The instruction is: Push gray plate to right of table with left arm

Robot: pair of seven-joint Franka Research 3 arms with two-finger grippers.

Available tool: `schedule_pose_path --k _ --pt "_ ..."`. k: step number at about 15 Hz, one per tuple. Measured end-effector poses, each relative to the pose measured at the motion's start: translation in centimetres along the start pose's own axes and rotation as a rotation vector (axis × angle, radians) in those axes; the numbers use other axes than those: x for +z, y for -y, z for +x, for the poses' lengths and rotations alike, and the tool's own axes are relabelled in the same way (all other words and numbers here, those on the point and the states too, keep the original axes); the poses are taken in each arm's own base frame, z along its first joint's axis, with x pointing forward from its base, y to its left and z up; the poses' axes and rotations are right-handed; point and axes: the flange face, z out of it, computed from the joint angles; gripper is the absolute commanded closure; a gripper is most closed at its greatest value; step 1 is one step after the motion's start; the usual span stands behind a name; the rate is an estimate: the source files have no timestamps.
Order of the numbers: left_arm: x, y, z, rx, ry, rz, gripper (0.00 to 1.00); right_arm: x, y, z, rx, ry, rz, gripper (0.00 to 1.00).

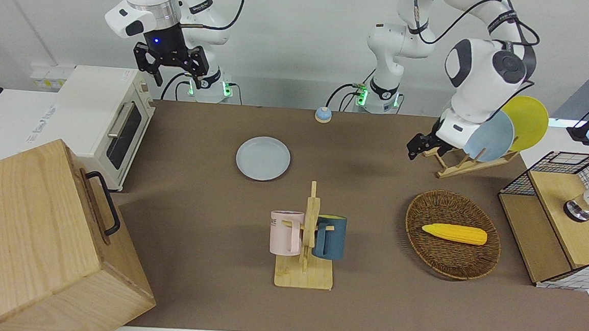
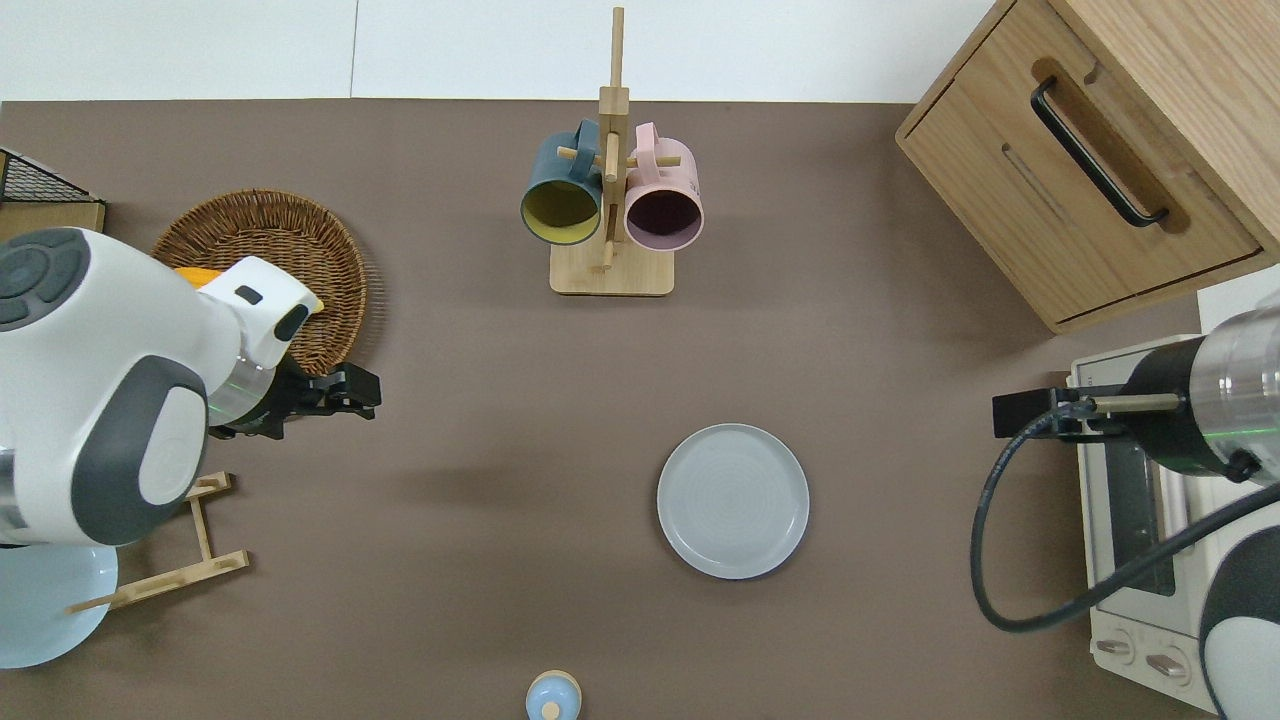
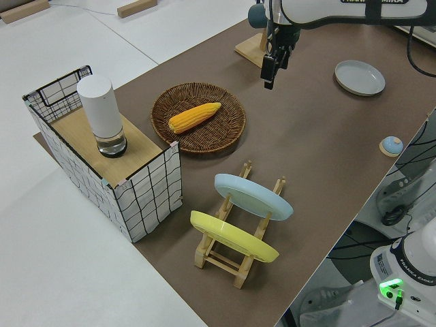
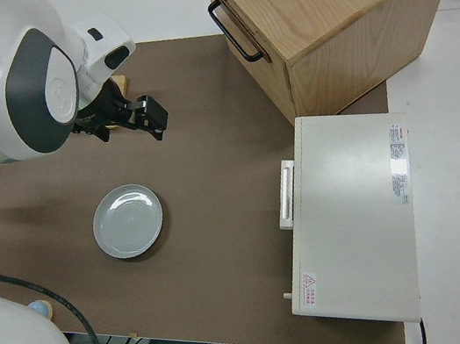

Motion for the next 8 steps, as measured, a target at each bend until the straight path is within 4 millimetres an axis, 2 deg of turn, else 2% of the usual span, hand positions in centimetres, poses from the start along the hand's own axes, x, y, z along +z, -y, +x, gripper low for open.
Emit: schedule_pose_path --k 2,4,5,8 --pt "-4.8 0.9 -0.3 -0.011 -0.047 -0.014 0.01 0.0 0.0 0.0 0.0 0.0 0.0 0.005" --pt "-7.6 1.1 -0.7 -0.011 -0.072 -0.019 0.01 0.0 0.0 0.0 0.0 0.0 0.0 0.007" --pt "-8.2 1.2 -0.8 -0.011 -0.078 -0.02 0.01 0.0 0.0 0.0 0.0 0.0 0.0 0.005" --pt "-7.9 1.1 -0.6 -0.011 -0.074 -0.018 0.01 0.0 0.0 0.0 0.0 0.0 0.0 0.005"
